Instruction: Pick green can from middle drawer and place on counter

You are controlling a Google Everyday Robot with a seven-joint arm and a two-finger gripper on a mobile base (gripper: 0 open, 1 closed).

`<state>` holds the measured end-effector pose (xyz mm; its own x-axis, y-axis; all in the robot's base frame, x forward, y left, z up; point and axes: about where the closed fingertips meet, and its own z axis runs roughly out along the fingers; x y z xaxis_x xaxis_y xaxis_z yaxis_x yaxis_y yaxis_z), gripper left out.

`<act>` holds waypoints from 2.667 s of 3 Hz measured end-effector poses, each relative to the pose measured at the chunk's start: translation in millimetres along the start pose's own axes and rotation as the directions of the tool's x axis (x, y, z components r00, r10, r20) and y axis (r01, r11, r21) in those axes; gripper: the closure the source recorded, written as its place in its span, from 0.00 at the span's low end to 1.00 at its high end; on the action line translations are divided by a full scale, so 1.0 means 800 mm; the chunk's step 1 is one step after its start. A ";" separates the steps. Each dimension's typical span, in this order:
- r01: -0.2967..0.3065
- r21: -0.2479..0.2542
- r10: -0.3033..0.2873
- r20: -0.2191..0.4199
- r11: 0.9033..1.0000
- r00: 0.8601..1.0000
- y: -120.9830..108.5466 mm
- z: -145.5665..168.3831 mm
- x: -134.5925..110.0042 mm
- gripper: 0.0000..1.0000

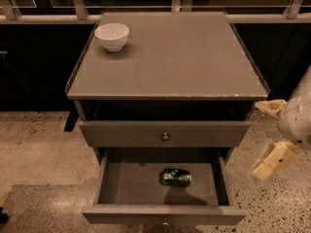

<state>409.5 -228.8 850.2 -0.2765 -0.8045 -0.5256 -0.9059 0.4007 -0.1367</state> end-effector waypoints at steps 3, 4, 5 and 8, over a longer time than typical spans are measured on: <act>-0.149 -0.038 0.154 0.190 0.988 0.970 0.023 0.105 0.038 0.00; -0.204 -0.081 0.218 0.281 0.976 0.934 0.056 0.170 0.062 0.00; -0.262 -0.064 0.266 0.390 0.963 0.882 0.061 0.252 0.092 0.00; -0.315 -0.013 0.289 0.440 0.949 0.850 0.059 0.315 0.132 0.00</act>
Offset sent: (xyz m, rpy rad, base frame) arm 0.0047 0.0106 -0.0600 0.1610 0.0142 -0.0627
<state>418.2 -184.5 576.5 -0.3558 -0.3758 -0.8557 -0.7766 0.6282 0.0471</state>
